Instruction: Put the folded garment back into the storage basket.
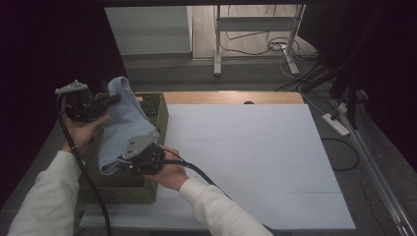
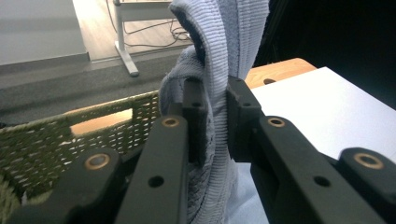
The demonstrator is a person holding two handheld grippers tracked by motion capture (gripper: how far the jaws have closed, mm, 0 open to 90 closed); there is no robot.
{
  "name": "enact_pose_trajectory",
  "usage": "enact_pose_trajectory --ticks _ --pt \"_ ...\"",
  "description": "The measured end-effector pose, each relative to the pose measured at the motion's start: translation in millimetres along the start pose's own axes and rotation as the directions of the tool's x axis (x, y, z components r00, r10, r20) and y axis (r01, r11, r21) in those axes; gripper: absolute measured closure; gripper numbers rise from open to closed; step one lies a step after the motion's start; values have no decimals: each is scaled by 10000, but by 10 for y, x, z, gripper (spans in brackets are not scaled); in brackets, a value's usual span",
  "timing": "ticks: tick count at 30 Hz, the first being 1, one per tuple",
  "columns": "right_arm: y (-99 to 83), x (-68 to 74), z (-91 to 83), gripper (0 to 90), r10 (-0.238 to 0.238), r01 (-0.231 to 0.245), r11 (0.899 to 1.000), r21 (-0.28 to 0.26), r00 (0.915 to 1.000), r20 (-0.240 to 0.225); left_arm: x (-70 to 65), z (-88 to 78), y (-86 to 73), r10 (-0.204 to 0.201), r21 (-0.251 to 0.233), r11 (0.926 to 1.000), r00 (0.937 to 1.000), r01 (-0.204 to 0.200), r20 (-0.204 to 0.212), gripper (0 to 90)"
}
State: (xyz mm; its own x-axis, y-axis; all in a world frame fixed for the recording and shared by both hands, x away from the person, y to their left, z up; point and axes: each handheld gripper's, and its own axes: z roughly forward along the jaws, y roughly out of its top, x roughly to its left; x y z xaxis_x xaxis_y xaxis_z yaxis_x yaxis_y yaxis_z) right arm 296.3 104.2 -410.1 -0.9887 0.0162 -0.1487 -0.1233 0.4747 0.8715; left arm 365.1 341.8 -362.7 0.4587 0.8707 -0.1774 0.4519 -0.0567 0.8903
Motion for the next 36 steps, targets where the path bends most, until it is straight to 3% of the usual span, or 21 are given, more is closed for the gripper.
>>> enact_pose_trajectory --ticks 12,23,29,36 --pt "70 18 245 769 -12 10 10000 -36 9995 -328 168 -110 -96 -231 62 9997 9994 232 -251 796" --pt "83 17 369 769 60 -61 10000 -23 9991 -408 223 -125 -118 -241 128 9996 9992 245 -321 796" --pt "48 3 462 769 146 -137 9997 186 9986 -511 252 -36 -144 -244 365 9990 9991 256 -337 797" --pt "-92 -60 564 768 531 -480 9960 753 9963 -670 329 207 -271 -613 841 9945 9979 629 -217 796"
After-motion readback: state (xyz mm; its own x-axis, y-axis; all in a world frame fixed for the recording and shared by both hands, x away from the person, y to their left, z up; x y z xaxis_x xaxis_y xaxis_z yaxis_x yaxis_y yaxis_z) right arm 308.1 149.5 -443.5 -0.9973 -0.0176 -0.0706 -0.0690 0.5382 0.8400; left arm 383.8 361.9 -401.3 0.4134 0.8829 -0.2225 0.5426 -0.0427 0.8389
